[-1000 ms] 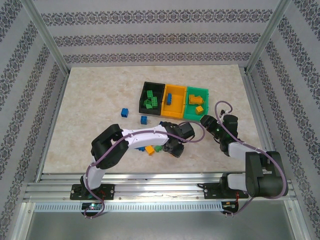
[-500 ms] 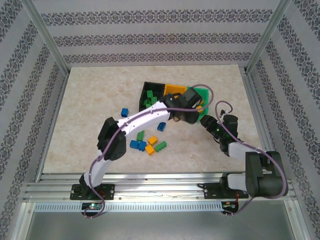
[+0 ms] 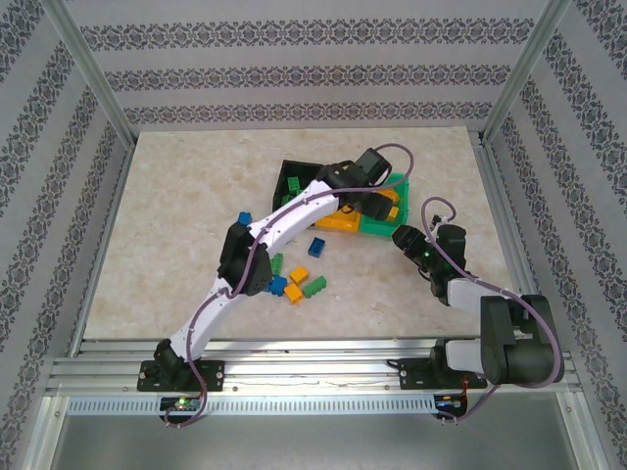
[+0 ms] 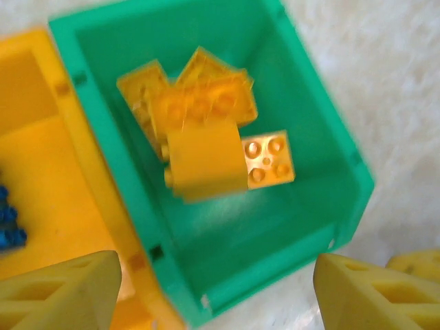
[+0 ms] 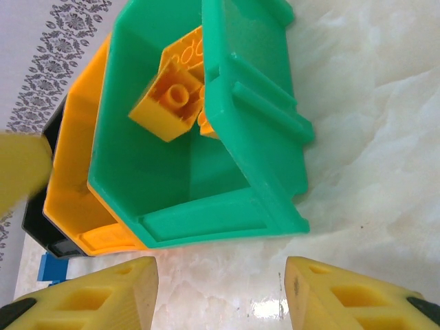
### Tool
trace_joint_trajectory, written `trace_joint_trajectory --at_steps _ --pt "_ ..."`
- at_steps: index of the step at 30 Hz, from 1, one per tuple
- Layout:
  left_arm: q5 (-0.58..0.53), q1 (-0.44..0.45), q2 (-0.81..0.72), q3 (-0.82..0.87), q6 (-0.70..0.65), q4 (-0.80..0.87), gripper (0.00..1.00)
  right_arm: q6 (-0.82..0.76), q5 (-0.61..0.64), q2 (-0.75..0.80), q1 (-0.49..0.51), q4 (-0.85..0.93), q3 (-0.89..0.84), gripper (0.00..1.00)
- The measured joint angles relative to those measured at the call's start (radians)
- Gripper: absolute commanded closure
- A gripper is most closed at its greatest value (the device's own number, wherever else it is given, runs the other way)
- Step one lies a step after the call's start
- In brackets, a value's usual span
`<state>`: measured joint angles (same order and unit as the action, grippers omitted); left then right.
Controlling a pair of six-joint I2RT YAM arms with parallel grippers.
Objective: Sort the legos into containers by color
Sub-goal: Place the lego in the container, then pick up the lego from the middle-left of the table.
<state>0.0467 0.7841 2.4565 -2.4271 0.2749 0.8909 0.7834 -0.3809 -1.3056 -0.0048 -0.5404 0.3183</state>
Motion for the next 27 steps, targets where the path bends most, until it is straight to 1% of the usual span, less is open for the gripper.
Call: trace_joint_trajectory --at_steps 3,5,8,11,14,17,19,24,27 --pt "-0.011 0.008 -0.173 0.293 -0.006 -0.028 0.26 0.000 -0.003 -0.013 0.000 -0.005 0.000 0.48" --pt "-0.024 0.014 -0.328 0.524 -0.005 -0.063 0.27 0.001 -0.003 -0.018 0.000 -0.008 0.000 0.48" --pt "-0.034 0.020 -0.546 0.805 0.014 -0.100 0.28 0.004 -0.006 -0.019 0.000 -0.014 0.000 0.48" --pt "-0.031 0.020 -0.704 1.000 0.051 -0.117 0.28 0.005 -0.010 -0.023 0.000 -0.024 0.000 0.48" --pt "-0.020 0.020 -0.776 1.142 0.085 -0.131 0.27 0.008 -0.014 -0.038 0.000 -0.033 0.000 0.48" --pt "-0.010 0.020 -0.763 1.216 0.101 -0.132 0.25 0.008 -0.018 -0.052 0.000 -0.035 0.000 0.48" --pt "-0.006 0.020 -0.737 1.223 0.100 -0.132 0.25 0.011 -0.022 -0.060 0.000 -0.037 0.000 0.48" --pt "-0.018 0.020 -0.648 1.146 0.082 -0.130 0.27 0.015 -0.029 -0.066 0.000 -0.038 0.000 0.48" --pt "-0.021 0.020 -0.600 1.088 0.064 -0.129 0.31 0.015 -0.029 -0.066 0.000 -0.038 0.000 0.48"
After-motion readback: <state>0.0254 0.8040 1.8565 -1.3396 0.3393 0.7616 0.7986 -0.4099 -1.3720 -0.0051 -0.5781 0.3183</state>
